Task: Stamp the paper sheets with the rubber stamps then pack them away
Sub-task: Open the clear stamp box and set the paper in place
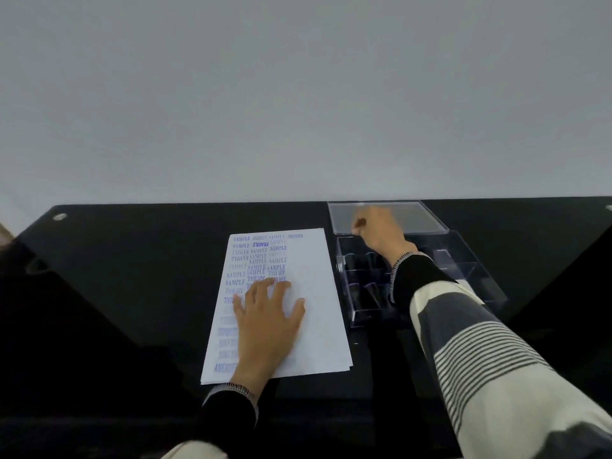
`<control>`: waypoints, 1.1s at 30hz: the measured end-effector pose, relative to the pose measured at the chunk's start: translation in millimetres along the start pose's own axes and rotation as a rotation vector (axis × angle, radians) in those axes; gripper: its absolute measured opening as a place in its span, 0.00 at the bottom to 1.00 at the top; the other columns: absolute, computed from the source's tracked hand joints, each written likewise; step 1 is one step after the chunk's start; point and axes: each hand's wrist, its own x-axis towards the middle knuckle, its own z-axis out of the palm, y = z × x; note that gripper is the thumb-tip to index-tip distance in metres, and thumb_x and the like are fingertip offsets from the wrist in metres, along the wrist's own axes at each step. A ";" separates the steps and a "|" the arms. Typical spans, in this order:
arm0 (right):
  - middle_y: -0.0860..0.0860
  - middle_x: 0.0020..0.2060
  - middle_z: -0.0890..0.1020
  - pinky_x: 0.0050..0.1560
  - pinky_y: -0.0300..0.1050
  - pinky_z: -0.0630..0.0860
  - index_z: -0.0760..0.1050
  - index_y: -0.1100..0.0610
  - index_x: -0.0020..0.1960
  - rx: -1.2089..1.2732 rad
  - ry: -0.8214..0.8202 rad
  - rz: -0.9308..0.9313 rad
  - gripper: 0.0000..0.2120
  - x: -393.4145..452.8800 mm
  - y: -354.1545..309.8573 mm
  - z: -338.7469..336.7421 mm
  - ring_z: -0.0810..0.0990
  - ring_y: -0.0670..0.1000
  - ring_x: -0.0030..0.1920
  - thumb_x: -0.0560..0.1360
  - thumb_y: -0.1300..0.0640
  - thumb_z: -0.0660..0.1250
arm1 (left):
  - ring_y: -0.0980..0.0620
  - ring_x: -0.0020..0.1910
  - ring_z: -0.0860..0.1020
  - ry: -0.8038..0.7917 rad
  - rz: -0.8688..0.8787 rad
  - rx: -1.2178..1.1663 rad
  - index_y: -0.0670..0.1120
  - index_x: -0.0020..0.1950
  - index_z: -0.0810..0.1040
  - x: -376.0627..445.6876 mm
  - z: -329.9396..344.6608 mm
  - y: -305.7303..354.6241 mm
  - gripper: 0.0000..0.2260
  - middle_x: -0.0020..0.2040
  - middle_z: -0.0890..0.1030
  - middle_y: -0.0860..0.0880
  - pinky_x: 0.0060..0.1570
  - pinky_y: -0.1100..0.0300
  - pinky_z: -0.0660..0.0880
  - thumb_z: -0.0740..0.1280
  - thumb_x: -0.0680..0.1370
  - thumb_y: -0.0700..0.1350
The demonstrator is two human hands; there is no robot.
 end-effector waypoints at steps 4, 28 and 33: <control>0.55 0.42 0.82 0.48 0.50 0.80 0.81 0.62 0.43 -0.006 -0.146 0.233 0.08 18.9 -0.9 1.8 0.81 0.57 0.45 0.70 0.68 0.64 | 0.51 0.72 0.60 0.008 0.009 0.006 0.57 0.67 0.70 0.4 1.3 -0.7 0.20 0.69 0.66 0.54 0.74 0.41 0.49 0.56 0.78 0.62; 0.47 0.55 0.78 0.66 0.50 0.62 0.76 0.51 0.57 0.010 0.222 0.054 0.10 -150.0 -1.4 1.5 0.71 0.50 0.60 0.76 0.51 0.65 | 0.50 0.68 0.66 -0.008 -0.022 -0.102 0.50 0.60 0.70 -0.5 -8.9 1.7 0.13 0.63 0.72 0.53 0.73 0.42 0.51 0.61 0.79 0.54; 0.50 0.53 0.79 0.59 0.51 0.70 0.77 0.52 0.54 0.032 0.243 0.059 0.08 -141.0 7.3 -6.0 0.71 0.52 0.58 0.76 0.54 0.66 | 0.47 0.77 0.54 -0.127 -0.018 -0.016 0.51 0.68 0.67 1.0 -16.4 3.2 0.17 0.73 0.65 0.52 0.73 0.39 0.44 0.57 0.81 0.55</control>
